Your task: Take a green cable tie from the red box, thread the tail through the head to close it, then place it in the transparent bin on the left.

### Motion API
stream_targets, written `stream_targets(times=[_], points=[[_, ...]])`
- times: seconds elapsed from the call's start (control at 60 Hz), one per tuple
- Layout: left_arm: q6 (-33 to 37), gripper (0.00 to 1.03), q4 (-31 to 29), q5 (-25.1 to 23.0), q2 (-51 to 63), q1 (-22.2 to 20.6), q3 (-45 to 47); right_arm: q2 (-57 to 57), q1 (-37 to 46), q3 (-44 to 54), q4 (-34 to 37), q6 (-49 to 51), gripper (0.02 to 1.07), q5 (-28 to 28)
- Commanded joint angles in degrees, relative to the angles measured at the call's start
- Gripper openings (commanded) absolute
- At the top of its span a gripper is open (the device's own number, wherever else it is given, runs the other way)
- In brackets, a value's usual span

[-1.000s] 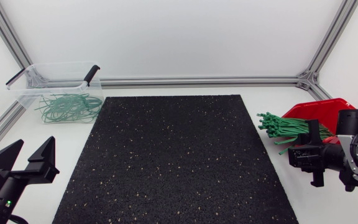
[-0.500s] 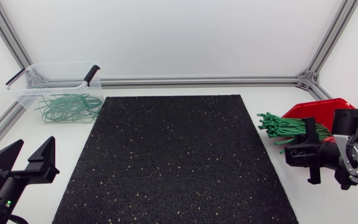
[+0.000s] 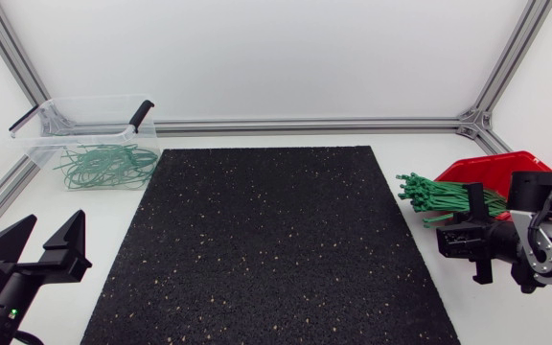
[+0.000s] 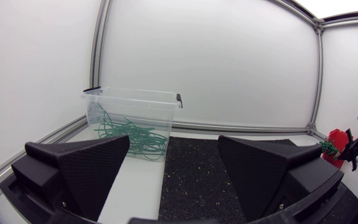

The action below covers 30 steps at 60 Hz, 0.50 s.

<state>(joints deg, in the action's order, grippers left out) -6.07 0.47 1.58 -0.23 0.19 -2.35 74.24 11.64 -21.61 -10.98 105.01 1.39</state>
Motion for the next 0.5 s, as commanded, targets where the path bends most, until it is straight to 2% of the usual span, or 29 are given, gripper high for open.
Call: stream_targets(times=[0.0, 0.283, 0.483], points=[[-1.3, 0.99, -1.0, 0.3, -0.1, -0.5, 2.3, -3.2, -0.8, 1.6, 1.8, 1.6, 0.08, -0.4], [-1.3, 0.99, -0.9, 0.3, -0.3, -0.6, 2.3, -19.8, -2.8, -0.6, 14.1, 1.2, 0.08, 0.0], [-1.2, 0.99, -0.9, 0.3, -0.3, -0.6, 2.3, -27.8, -8.0, -7.0, 19.8, -8.1, 0.08, -0.9]])
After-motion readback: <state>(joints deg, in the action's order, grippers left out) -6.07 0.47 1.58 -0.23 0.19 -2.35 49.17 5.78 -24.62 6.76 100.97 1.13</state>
